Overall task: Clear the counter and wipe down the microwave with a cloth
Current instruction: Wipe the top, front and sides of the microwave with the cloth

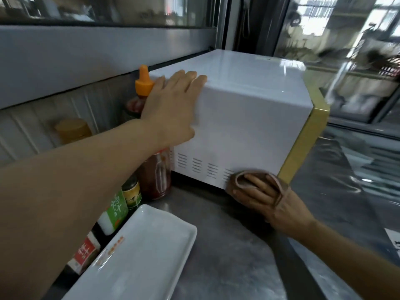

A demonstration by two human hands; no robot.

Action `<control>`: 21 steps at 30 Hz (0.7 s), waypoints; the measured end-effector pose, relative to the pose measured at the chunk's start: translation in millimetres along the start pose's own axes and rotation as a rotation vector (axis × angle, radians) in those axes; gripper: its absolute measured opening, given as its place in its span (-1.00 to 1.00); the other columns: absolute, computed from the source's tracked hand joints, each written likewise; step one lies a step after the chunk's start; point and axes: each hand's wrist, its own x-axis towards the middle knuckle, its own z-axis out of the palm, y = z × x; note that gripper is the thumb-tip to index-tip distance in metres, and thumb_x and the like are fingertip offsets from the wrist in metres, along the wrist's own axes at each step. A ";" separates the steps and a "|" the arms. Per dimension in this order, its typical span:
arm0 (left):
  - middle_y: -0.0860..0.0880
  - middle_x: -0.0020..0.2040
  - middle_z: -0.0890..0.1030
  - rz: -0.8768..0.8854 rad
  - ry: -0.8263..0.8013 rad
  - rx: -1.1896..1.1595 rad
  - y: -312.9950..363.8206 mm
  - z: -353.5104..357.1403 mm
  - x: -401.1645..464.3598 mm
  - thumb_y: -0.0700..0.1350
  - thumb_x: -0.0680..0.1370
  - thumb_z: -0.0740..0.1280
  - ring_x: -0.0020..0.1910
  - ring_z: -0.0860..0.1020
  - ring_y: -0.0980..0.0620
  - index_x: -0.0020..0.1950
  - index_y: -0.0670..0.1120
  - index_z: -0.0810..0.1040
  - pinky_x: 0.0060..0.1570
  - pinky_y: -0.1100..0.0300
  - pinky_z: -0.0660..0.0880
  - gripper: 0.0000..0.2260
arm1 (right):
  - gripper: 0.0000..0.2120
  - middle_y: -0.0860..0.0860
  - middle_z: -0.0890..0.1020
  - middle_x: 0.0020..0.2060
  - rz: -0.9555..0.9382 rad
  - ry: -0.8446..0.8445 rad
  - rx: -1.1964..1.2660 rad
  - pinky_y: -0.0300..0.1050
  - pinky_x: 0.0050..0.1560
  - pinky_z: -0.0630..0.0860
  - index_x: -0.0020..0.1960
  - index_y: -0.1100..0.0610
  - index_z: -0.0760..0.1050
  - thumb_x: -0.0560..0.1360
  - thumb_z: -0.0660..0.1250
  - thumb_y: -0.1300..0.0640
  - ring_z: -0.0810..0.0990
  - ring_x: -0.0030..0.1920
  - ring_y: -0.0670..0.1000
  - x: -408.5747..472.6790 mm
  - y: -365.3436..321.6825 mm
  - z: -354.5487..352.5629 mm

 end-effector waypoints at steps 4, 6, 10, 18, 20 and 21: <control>-0.09 0.54 0.05 -0.005 -0.012 0.009 1.7 0.7 0.9 0.02 0.36 0.45 0.53 0.01 -0.11 0.53 -0.06 -0.05 0.46 -0.10 0.01 -0.09 | -0.40 -0.02 0.27 0.46 0.183 0.161 0.049 0.08 0.48 -0.02 0.46 0.03 0.27 0.43 0.29 0.12 0.13 0.50 0.03 -1.9 34.2 -31.4; -0.11 0.53 0.06 -0.014 0.003 0.004 4.0 3.1 1.7 0.02 0.34 0.47 0.52 0.02 -0.13 0.52 -0.06 -0.04 0.45 -0.11 0.04 -0.08 | -0.47 0.04 0.29 0.45 0.287 0.313 0.049 0.14 0.47 0.03 0.44 0.06 0.31 0.49 0.28 0.06 0.14 0.50 0.06 5.2 60.3 -53.9; -0.14 0.50 0.12 -0.019 0.064 -0.042 6.3 12.6 1.0 -0.02 0.30 0.50 0.51 0.05 -0.18 0.50 -0.10 0.03 0.44 -0.12 0.10 -0.09 | -0.44 0.13 0.29 0.43 0.433 0.443 0.054 0.19 0.44 0.05 0.44 0.11 0.32 0.48 0.38 0.08 0.16 0.48 0.18 14.0 69.7 -60.9; -0.18 0.47 0.20 0.009 0.130 -0.070 4.7 18.1 -0.7 -0.02 0.27 0.50 0.48 0.12 -0.21 0.49 -0.13 0.09 0.42 -0.15 0.12 -0.10 | 0.00 0.00 0.09 0.53 0.146 -0.143 0.100 0.27 0.38 0.22 0.55 0.01 -0.03 0.30 0.52 0.04 -0.04 0.53 0.05 -46.1 2.4 9.5; -0.19 0.48 0.20 0.007 0.130 -0.060 4.3 16.5 -1.9 -0.03 0.28 0.49 0.48 0.12 -0.22 0.49 -0.15 0.11 0.41 -0.15 0.13 -0.11 | -0.17 0.03 0.15 0.52 0.160 -0.050 0.087 0.14 0.45 0.11 0.54 0.06 0.05 0.40 0.41 0.07 0.01 0.53 0.04 -41.2 15.9 -4.5; -0.20 0.47 0.21 0.006 0.132 -0.055 4.2 15.7 -2.4 -0.03 0.28 0.50 0.48 0.13 -0.22 0.49 -0.15 0.11 0.40 -0.16 0.14 -0.11 | -0.29 0.05 0.18 0.50 0.216 0.061 0.084 0.07 0.48 0.04 0.53 0.08 0.09 0.47 0.33 0.09 0.00 0.54 0.02 -34.6 29.1 -17.8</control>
